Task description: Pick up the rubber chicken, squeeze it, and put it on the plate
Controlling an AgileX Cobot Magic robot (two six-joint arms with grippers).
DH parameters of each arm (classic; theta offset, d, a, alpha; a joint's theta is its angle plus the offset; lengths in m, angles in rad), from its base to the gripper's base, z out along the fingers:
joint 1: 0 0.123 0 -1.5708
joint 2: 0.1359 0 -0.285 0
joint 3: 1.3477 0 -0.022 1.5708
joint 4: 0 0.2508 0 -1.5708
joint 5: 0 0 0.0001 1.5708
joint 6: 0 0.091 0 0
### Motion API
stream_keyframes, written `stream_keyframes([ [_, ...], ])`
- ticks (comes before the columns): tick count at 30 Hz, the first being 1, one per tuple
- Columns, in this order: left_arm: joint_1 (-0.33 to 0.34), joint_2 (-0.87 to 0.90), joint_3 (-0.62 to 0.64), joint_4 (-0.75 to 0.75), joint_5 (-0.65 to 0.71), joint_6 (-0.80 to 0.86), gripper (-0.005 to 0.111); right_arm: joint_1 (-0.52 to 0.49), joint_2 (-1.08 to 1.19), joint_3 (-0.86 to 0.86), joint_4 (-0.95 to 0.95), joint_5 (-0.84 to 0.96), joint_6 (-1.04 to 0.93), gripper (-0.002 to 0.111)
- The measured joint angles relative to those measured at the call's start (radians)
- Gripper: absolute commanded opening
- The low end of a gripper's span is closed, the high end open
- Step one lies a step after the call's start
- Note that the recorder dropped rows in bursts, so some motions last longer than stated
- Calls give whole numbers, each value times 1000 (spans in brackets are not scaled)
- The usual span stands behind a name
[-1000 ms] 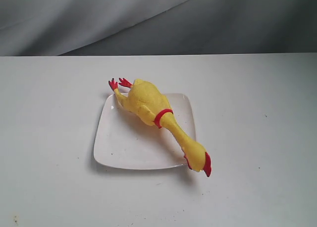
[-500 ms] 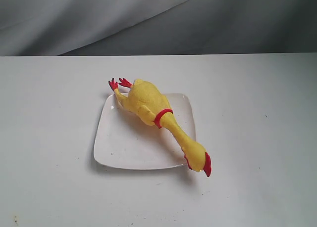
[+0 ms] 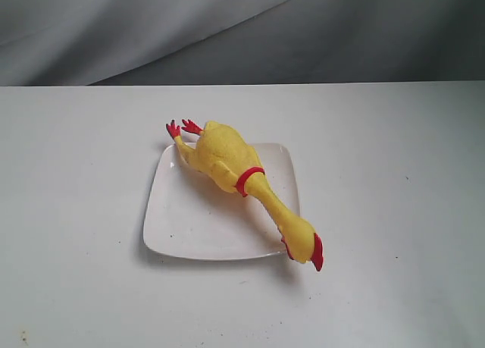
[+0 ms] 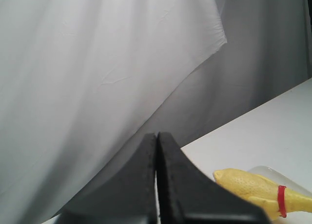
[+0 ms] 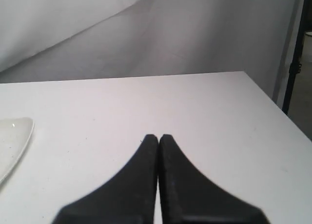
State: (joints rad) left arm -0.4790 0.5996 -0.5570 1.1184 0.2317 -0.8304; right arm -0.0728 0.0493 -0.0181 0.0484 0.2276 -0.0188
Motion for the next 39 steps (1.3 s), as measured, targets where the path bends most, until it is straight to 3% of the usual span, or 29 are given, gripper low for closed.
stream_keyframes([
  [9, 0, 0, 0, 0, 0, 0, 1, 0, -43, 15, 0, 108, 0, 0],
  [35, 0, 0, 0, 0, 0, 0, 1, 0, -43, 15, 0, 115, 3, 0],
  [38, 28, -17, 1, 0, 0, 0, 1, 0, -43, 15, 0, 115, 3, 0],
  [39, 73, -46, 1, 0, 0, 0, 1, 0, -43, 15, 0, 115, 3, 0],
])
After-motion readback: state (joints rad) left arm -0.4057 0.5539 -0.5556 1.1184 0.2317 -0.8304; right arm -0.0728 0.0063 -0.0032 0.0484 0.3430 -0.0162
